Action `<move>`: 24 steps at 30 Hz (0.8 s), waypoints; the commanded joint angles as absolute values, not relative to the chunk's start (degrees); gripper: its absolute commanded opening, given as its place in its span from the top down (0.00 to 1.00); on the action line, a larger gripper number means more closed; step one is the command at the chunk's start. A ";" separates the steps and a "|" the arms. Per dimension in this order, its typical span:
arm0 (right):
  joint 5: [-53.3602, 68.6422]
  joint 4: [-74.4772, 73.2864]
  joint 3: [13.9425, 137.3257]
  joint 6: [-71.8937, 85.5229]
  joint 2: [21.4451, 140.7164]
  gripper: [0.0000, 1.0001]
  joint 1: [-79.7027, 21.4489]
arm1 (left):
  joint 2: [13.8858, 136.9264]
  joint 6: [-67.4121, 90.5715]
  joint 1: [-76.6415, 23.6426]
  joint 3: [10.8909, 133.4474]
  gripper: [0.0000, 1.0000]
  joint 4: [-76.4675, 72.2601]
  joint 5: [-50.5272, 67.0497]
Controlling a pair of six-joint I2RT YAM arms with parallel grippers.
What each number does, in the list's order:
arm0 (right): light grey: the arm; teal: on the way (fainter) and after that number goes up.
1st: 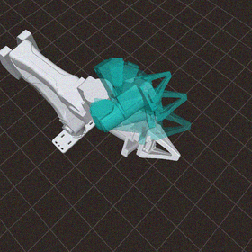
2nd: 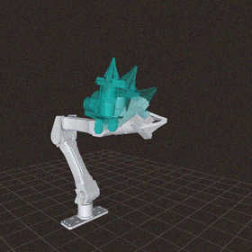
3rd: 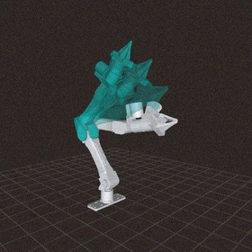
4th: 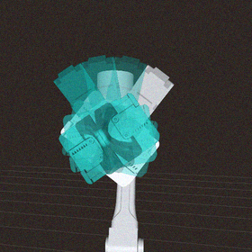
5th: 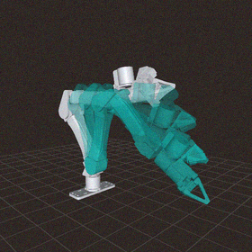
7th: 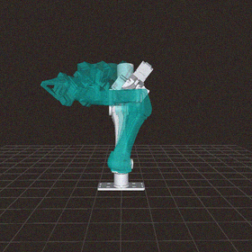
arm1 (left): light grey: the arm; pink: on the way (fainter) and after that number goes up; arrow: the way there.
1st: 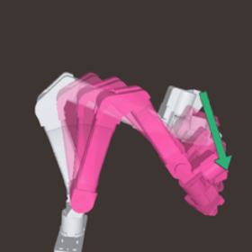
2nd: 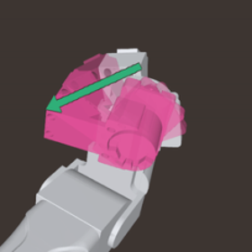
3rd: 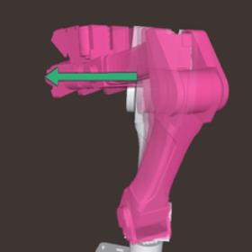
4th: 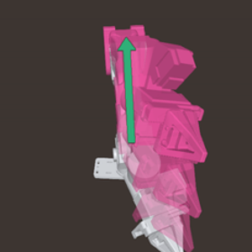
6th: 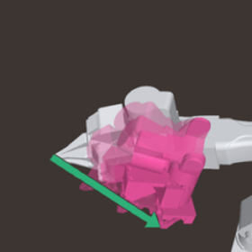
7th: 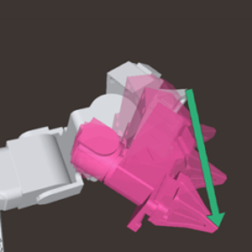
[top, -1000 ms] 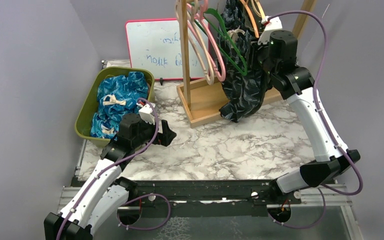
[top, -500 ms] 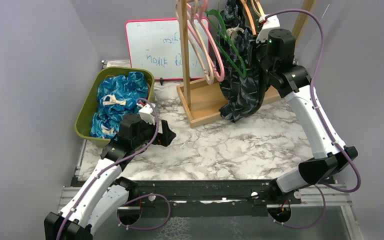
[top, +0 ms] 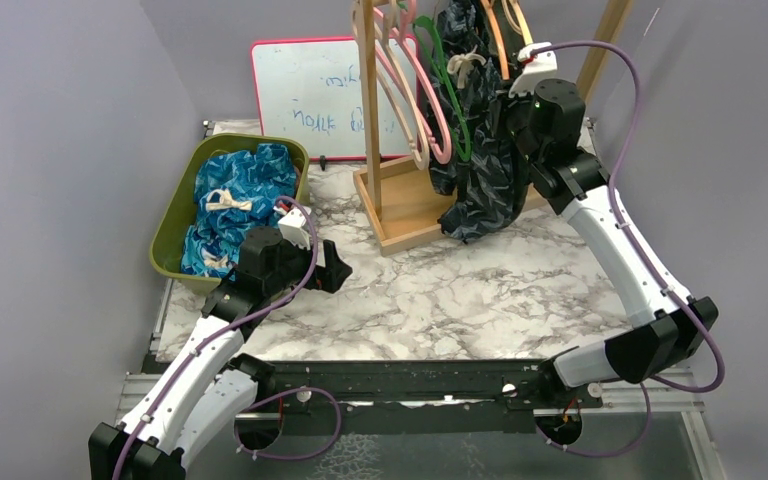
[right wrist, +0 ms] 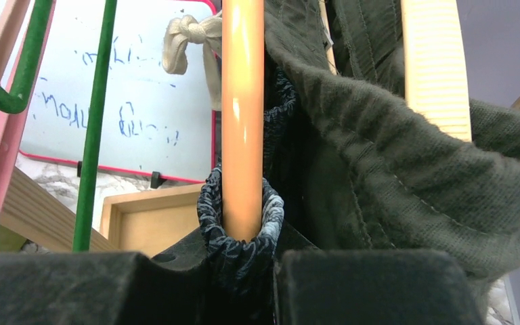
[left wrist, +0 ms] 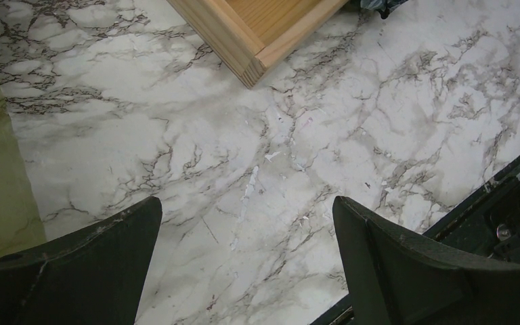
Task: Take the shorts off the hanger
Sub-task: Pick up the hanger from the clothes rod.
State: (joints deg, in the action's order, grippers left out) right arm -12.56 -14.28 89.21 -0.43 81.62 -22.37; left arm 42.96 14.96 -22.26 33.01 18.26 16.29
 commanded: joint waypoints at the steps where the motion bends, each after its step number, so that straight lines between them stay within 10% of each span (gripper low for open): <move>1: -10.48 -2.83 90.65 0.34 78.23 0.99 -22.22 | 42.77 14.68 -22.45 34.54 0.01 18.05 15.29; 24: -6.90 -15.66 81.60 7.48 67.61 0.99 -22.21 | 42.48 14.68 -22.48 34.67 0.01 18.32 14.53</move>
State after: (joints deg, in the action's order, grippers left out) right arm -9.37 -16.62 84.49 4.78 72.66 -22.39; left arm 42.98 14.96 -22.26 33.01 18.57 15.97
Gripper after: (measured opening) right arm 0.176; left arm 0.989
